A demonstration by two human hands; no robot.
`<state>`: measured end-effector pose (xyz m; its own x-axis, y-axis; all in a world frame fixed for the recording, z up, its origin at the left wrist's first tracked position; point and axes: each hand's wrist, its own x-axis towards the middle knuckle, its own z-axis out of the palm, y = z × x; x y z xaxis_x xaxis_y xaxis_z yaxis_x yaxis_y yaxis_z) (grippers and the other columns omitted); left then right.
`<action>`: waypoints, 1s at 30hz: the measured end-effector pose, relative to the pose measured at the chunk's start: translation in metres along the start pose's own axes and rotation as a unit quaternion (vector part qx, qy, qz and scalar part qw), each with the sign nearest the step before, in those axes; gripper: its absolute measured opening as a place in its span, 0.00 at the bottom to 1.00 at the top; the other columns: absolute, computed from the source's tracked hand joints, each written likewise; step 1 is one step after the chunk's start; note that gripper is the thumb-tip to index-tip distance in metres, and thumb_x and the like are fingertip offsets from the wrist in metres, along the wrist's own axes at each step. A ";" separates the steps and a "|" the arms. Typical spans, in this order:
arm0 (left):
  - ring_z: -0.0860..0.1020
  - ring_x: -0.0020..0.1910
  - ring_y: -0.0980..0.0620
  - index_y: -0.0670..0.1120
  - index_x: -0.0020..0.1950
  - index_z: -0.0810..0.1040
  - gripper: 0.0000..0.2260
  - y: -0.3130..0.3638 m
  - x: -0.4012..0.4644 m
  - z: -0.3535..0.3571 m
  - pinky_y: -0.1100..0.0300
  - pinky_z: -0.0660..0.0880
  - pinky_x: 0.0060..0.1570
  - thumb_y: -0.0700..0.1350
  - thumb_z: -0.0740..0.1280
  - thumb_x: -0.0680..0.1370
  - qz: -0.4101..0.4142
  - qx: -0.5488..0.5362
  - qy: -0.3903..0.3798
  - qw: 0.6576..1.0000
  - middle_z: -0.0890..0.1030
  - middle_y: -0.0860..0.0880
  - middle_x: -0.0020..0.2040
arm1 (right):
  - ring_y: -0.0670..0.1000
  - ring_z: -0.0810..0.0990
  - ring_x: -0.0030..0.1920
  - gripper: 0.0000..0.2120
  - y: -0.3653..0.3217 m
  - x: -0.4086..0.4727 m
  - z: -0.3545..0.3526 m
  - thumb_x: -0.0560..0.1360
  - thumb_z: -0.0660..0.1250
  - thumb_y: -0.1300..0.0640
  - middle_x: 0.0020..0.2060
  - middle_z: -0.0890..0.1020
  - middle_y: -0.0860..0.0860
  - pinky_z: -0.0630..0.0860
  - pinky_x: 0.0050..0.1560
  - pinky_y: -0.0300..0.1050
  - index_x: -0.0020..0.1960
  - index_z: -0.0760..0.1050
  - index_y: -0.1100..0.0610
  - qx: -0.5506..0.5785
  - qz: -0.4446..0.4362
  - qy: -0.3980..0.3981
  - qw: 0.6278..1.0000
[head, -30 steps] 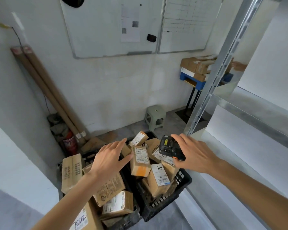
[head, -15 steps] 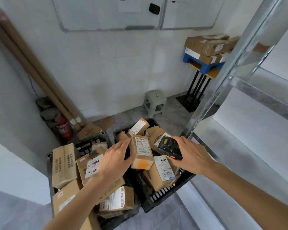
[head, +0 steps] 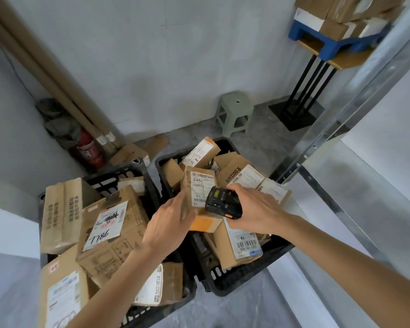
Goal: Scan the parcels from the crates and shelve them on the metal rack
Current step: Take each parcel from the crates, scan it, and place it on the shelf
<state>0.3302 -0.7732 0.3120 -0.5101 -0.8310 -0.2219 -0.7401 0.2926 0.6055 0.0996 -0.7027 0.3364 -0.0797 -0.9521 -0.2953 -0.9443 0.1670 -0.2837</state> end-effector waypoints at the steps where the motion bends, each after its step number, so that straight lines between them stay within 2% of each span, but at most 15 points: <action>1: 0.78 0.61 0.51 0.58 0.79 0.60 0.24 -0.003 0.003 0.004 0.61 0.71 0.47 0.58 0.59 0.83 -0.007 -0.006 -0.006 1.000 0.76 0.53 0.69 | 0.47 0.78 0.49 0.35 0.003 0.005 0.003 0.70 0.73 0.39 0.54 0.78 0.43 0.75 0.42 0.44 0.71 0.62 0.45 0.000 -0.008 -0.010 1.000; 4: 0.80 0.50 0.54 0.59 0.79 0.60 0.23 -0.009 0.010 0.014 0.63 0.72 0.40 0.58 0.57 0.84 -0.030 -0.029 -0.026 0.999 0.78 0.55 0.66 | 0.47 0.79 0.49 0.34 0.010 0.018 0.008 0.69 0.74 0.38 0.53 0.79 0.42 0.73 0.41 0.42 0.70 0.63 0.45 0.015 -0.025 -0.037 0.999; 7: 0.79 0.37 0.58 0.61 0.79 0.60 0.22 -0.010 0.016 0.018 0.65 0.70 0.31 0.57 0.57 0.84 -0.046 -0.070 -0.042 0.996 0.81 0.60 0.55 | 0.46 0.77 0.48 0.36 0.013 0.026 0.010 0.68 0.75 0.38 0.50 0.77 0.40 0.68 0.38 0.37 0.71 0.64 0.45 0.045 -0.030 -0.056 0.997; 8: 0.80 0.37 0.57 0.62 0.78 0.61 0.22 -0.011 0.017 0.018 0.63 0.74 0.31 0.58 0.58 0.84 -0.050 -0.091 -0.043 0.994 0.81 0.62 0.52 | 0.45 0.77 0.48 0.37 0.014 0.028 0.010 0.68 0.75 0.39 0.51 0.76 0.39 0.68 0.39 0.38 0.71 0.65 0.45 0.058 -0.029 -0.060 0.996; 10: 0.84 0.44 0.53 0.64 0.77 0.63 0.22 -0.012 0.019 0.018 0.52 0.81 0.41 0.59 0.60 0.83 -0.065 -0.143 -0.039 0.987 0.82 0.62 0.49 | 0.44 0.78 0.50 0.38 0.015 0.031 0.011 0.66 0.76 0.39 0.52 0.77 0.38 0.72 0.43 0.41 0.72 0.65 0.44 0.081 -0.029 -0.065 0.994; 11: 0.84 0.46 0.50 0.65 0.77 0.64 0.22 -0.012 0.020 0.017 0.48 0.82 0.43 0.59 0.61 0.82 -0.074 -0.163 -0.035 0.983 0.83 0.61 0.48 | 0.44 0.78 0.51 0.38 0.014 0.031 0.010 0.66 0.76 0.39 0.53 0.77 0.38 0.75 0.46 0.43 0.72 0.65 0.43 0.087 -0.029 -0.066 0.994; 14: 0.84 0.47 0.47 0.67 0.75 0.65 0.21 -0.011 0.020 0.015 0.47 0.80 0.43 0.58 0.63 0.82 -0.081 -0.193 -0.016 0.978 0.84 0.59 0.47 | 0.44 0.79 0.52 0.38 0.014 0.029 0.007 0.64 0.75 0.38 0.55 0.79 0.39 0.78 0.50 0.47 0.71 0.65 0.41 0.093 -0.027 -0.065 0.993; 16: 0.84 0.49 0.47 0.66 0.76 0.66 0.23 -0.010 0.018 0.013 0.47 0.81 0.49 0.58 0.64 0.81 -0.073 -0.208 -0.001 0.975 0.85 0.58 0.48 | 0.44 0.79 0.51 0.39 0.013 0.023 0.001 0.62 0.73 0.37 0.55 0.80 0.39 0.79 0.49 0.46 0.70 0.65 0.41 0.100 -0.026 -0.058 0.993; 17: 0.84 0.50 0.50 0.65 0.76 0.66 0.24 -0.009 0.017 0.010 0.50 0.81 0.50 0.58 0.65 0.81 -0.071 -0.220 0.003 0.973 0.85 0.58 0.50 | 0.44 0.79 0.51 0.39 0.013 0.020 -0.003 0.61 0.72 0.36 0.55 0.80 0.39 0.79 0.49 0.46 0.70 0.65 0.40 0.102 -0.026 -0.050 0.993; 19: 0.83 0.52 0.58 0.65 0.75 0.68 0.23 -0.005 0.015 0.005 0.66 0.78 0.47 0.56 0.67 0.81 -0.067 -0.245 0.012 0.967 0.84 0.60 0.55 | 0.44 0.80 0.52 0.39 0.012 0.013 -0.013 0.62 0.74 0.38 0.56 0.80 0.39 0.79 0.49 0.46 0.70 0.64 0.39 0.098 -0.025 -0.029 0.994; 20: 0.82 0.55 0.62 0.66 0.74 0.69 0.22 -0.001 0.014 0.001 0.71 0.75 0.49 0.55 0.68 0.80 -0.067 -0.259 0.017 0.963 0.83 0.60 0.57 | 0.44 0.79 0.52 0.38 0.010 0.008 -0.019 0.63 0.75 0.40 0.56 0.80 0.39 0.79 0.49 0.47 0.70 0.64 0.39 0.094 -0.025 -0.016 0.995; 21: 0.81 0.57 0.62 0.67 0.71 0.70 0.20 0.003 0.013 -0.004 0.70 0.75 0.53 0.55 0.68 0.80 -0.068 -0.274 0.022 0.959 0.83 0.59 0.58 | 0.44 0.79 0.52 0.38 0.009 0.004 -0.025 0.64 0.75 0.41 0.56 0.80 0.39 0.79 0.50 0.47 0.70 0.64 0.39 0.088 -0.025 -0.004 0.996; 24: 0.81 0.61 0.57 0.70 0.64 0.73 0.15 0.017 0.008 -0.020 0.57 0.77 0.63 0.56 0.69 0.79 -0.049 -0.304 0.031 0.951 0.84 0.58 0.58 | 0.44 0.78 0.52 0.38 0.001 -0.015 -0.048 0.64 0.75 0.42 0.55 0.79 0.38 0.78 0.48 0.45 0.71 0.63 0.39 0.067 -0.027 0.025 0.997; 27: 0.83 0.58 0.57 0.68 0.62 0.73 0.16 0.035 -0.003 -0.039 0.52 0.78 0.63 0.51 0.71 0.79 -0.019 -0.324 0.030 0.945 0.85 0.58 0.57 | 0.43 0.77 0.51 0.39 -0.011 -0.039 -0.073 0.65 0.76 0.42 0.55 0.78 0.38 0.76 0.48 0.43 0.72 0.63 0.39 0.052 -0.029 0.054 0.997; 30: 0.83 0.56 0.56 0.69 0.62 0.72 0.18 0.055 -0.017 -0.061 0.47 0.78 0.62 0.51 0.73 0.78 0.014 -0.333 0.027 0.943 0.85 0.57 0.55 | 0.40 0.76 0.52 0.39 -0.024 -0.069 -0.099 0.66 0.77 0.44 0.54 0.75 0.34 0.74 0.49 0.41 0.71 0.62 0.38 0.050 -0.027 0.093 0.994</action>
<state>0.3248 -0.7720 0.3950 -0.4886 -0.8556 -0.1709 -0.2790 -0.0323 0.9597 0.0961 -0.6666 0.4542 -0.0952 -0.9898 -0.1060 -0.9134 0.1292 -0.3861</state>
